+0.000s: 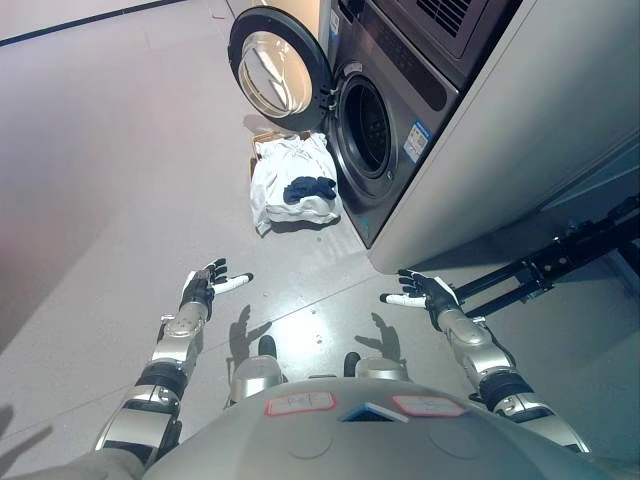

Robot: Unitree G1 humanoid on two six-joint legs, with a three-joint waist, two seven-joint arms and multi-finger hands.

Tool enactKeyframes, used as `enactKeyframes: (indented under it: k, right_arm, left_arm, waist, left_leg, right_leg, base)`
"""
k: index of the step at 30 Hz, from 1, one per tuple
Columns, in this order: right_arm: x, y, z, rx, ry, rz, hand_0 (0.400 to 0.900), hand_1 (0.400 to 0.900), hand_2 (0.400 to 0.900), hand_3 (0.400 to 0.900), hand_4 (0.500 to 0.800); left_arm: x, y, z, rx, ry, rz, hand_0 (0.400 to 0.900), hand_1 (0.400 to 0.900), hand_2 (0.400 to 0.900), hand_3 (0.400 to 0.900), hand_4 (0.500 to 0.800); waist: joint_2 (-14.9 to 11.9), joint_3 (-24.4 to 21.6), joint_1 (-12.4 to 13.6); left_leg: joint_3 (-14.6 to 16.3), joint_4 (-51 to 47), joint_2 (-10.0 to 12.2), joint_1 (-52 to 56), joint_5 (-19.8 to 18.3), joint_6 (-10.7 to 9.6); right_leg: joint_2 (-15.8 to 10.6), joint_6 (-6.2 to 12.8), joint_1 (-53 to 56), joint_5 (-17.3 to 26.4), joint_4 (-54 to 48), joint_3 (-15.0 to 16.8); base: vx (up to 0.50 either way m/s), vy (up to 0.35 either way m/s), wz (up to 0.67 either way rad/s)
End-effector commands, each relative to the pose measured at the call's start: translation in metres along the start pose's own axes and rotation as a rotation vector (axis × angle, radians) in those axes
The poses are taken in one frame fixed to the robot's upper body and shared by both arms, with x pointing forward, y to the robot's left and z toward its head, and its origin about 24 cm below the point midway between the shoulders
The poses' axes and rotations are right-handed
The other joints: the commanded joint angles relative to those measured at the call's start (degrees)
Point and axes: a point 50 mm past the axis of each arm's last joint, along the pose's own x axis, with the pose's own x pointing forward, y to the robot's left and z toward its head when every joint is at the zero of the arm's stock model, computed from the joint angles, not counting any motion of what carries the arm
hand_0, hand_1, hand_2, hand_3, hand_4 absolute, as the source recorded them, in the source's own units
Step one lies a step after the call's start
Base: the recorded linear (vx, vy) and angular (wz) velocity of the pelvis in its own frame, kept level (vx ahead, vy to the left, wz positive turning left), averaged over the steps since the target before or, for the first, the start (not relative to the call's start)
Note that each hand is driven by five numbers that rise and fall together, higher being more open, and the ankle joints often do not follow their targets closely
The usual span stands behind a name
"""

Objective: Put the clothes in the basket into the washing machine.

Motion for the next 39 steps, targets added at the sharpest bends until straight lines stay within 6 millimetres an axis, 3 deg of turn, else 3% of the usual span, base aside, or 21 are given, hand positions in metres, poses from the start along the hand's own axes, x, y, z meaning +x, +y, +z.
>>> enactKeyframes:
  k: [1,14,28,32,35,37,39]
  right_arm:
    - [0.008,-0.021,0.045,-0.054,-0.164,-0.046,0.9,0.9,0.9,0.9,0.8]
    - [0.007,-0.036,0.06,-0.065,-0.216,-0.09,0.9,0.9,0.9,0.9,0.8]
    - [0.006,-0.032,0.048,-0.054,-0.18,-0.073,0.9,0.9,0.9,0.9,0.8]
    - [0.004,-0.036,0.056,-0.063,-0.215,-0.079,0.9,0.9,0.9,0.9,0.8]
    - [0.001,-0.043,0.051,-0.068,-0.202,-0.097,0.9,0.9,0.9,0.9,0.8]
    - [0.001,-0.048,0.049,-0.063,-0.189,-0.122,0.9,0.9,0.9,0.9,0.8]
    - [0.001,-0.052,0.05,-0.054,-0.191,-0.135,0.9,0.9,0.9,0.9,0.8]
  left_arm:
    - [0.014,0.01,0.054,0.007,-0.162,0.042,0.9,0.9,0.9,0.9,0.8]
    - [0.017,0.012,0.063,0.024,-0.173,0.053,0.9,0.9,0.9,0.9,0.8]
    - [0.017,0.011,0.056,0.013,-0.141,0.051,0.9,0.9,0.9,0.9,0.8]
    - [0.018,0.01,0.068,0.009,-0.176,0.046,0.9,0.9,0.9,0.9,0.8]
    - [0.018,0.004,0.073,-0.001,-0.189,0.03,0.9,0.9,0.9,0.9,0.8]
    - [0.02,-0.001,0.076,-0.002,-0.19,0.021,0.9,0.9,0.9,0.9,0.8]
    - [0.02,-0.001,0.077,-0.001,-0.188,0.023,0.9,0.9,0.9,0.9,0.8]
  waist:
    - [-1.89,1.04,1.54]
    - [-3.42,2.55,1.97]
    - [-3.06,2.91,2.44]
    - [-4.5,5.69,2.75]
    - [-4.69,8.48,3.73]
    - [-4.74,9.86,3.7]
    - [-4.85,9.95,3.95]
  left_leg:
    - [0.29,0.32,-2.24,7.05,-9.66,0.95]
    - [-1.21,1.25,0.8,3.42,-7.28,-0.89]
    - [-5.52,0.82,3.15,3.3,-6.28,-2.47]
    - [-5.88,16.68,2.53,-3.61,-9.86,-2.06]
    - [-7.24,31.66,0.71,-11.12,-7.09,-0.41]
    - [-6.3,30.81,0.9,-18.24,-3.09,0.05]
    - [-6.16,27.39,1.38,-21.5,-1.86,-0.21]
  right_leg:
    - [-0.07,2.58,-3.54,4.96,0.33,0.39]
    - [2.81,1.02,-6.59,4.73,0.33,-0.65]
    - [3.98,-0.8,-4.72,2.04,1.62,-4.42]
    - [4.23,-2.73,-7.11,0.52,7.19,-2.47]
    - [4.69,-4.15,-5.52,-0.59,8.8,-2.61]
    - [4.55,-4.43,-4.61,-1.53,8.94,-3.57]
    - [4.72,-4.25,-4.61,-1.86,9.1,-3.46]
  base:
    - [-0.01,-0.024,0.07]
    - [-0.03,-0.096,0.11]
    - [0.01,-0.058,0.3]
    - [-0.06,-0.117,0.02]
    - [0.0,-0.102,0.06]
    - [0.05,-0.011,0.12]
    - [0.16,0.027,-0.26]
